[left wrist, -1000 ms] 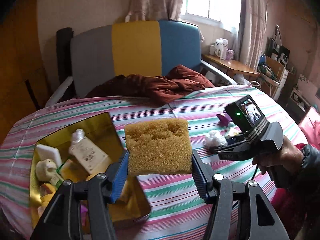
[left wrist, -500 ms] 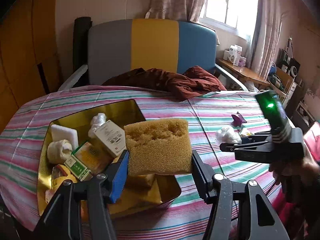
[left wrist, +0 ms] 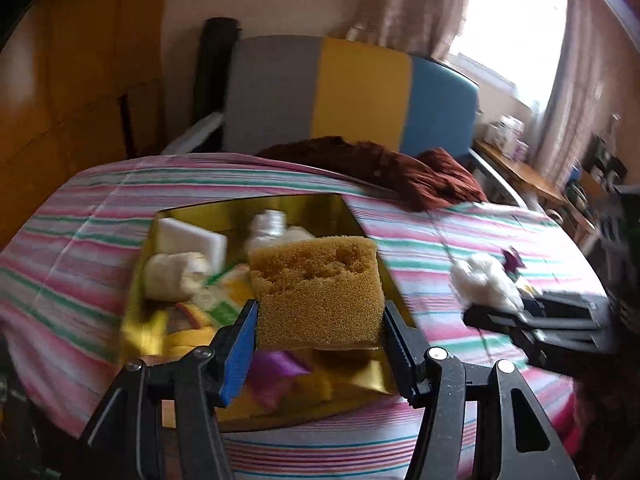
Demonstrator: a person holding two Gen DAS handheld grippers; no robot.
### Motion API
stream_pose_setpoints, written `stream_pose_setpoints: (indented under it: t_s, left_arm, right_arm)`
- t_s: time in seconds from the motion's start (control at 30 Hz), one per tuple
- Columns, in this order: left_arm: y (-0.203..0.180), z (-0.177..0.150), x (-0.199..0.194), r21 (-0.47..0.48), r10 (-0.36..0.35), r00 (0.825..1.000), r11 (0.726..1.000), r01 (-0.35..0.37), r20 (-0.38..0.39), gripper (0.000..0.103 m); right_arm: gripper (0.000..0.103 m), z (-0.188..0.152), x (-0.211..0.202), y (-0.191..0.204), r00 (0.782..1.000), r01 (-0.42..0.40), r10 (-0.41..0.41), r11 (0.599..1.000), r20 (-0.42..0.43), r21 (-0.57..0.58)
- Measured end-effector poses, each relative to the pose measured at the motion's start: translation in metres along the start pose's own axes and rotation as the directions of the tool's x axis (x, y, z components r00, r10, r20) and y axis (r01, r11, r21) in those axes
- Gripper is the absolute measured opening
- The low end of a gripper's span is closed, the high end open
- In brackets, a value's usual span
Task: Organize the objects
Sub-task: 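Carry the yellow sponge and plastic bundle over the gold tray with both tools, then open both tools to drop the sponge and plastic bundle into the tray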
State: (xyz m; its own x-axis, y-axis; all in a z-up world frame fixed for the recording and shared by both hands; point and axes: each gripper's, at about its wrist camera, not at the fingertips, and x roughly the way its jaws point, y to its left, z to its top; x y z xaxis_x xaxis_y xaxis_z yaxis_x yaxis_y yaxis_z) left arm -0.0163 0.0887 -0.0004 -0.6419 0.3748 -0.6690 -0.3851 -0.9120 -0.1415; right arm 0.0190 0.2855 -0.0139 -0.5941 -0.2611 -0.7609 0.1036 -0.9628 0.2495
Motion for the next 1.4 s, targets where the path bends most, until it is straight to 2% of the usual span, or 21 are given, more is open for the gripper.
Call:
stream_pose_setpoints:
  t_s: [0.23,0.37,0.57,0.7,0.77,0.87,0.9,1.2,1.4]
  left_arm:
    - [0.063,-0.003,-0.005,-0.106,0.096,0.995,0.99,-0.096,-0.007,0.06]
    - [0.08,-0.001,0.0,-0.147,0.099,0.995,0.984,-0.102,-0.025,0.059]
    - [0.071,0.012,0.01,-0.13,0.065,0.998,0.989,-0.066,-0.013,0.06]
    - [0.064,0.025,0.029,-0.114,0.068,0.997,0.991,-0.07,-0.02,0.061]
    - [0.062,0.029,0.039,-0.107,0.092,0.995,0.99,-0.095,-0.035,0.062]
    - [0.059,0.031,0.048,-0.103,0.101,0.994,0.989,-0.105,-0.049,0.064]
    - [0.057,0.031,0.048,-0.1,0.107,0.993,0.989,-0.112,-0.048,0.065]
    - [0.047,0.025,0.033,-0.057,0.14,0.99,0.988,-0.14,-0.002,0.069]
    - [0.043,0.019,0.018,-0.055,0.138,0.99,0.989,-0.137,0.016,0.072]
  right_arm:
    - [0.031,0.003,0.023,0.046,0.995,-0.093,0.091,0.993,-0.036,-0.069]
    - [0.031,0.006,0.04,0.071,0.991,-0.127,0.12,0.984,-0.064,-0.128]
    - [0.031,0.007,0.061,0.086,0.985,-0.154,0.14,0.978,-0.101,-0.14]
    - [0.032,0.003,0.071,0.091,0.982,-0.158,0.14,0.976,-0.124,-0.152]
    - [0.032,0.003,0.076,0.092,0.982,-0.159,0.14,0.976,-0.13,-0.15]
    - [0.044,0.002,0.085,0.088,0.983,-0.138,0.121,0.982,-0.137,-0.129]
    - [0.045,0.001,0.086,0.086,0.983,-0.136,0.118,0.983,-0.14,-0.121]
    - [0.047,-0.001,0.081,0.073,0.986,-0.122,0.114,0.99,-0.121,-0.064]
    - [0.047,0.001,0.072,0.072,0.991,-0.1,0.094,0.993,-0.096,-0.059]
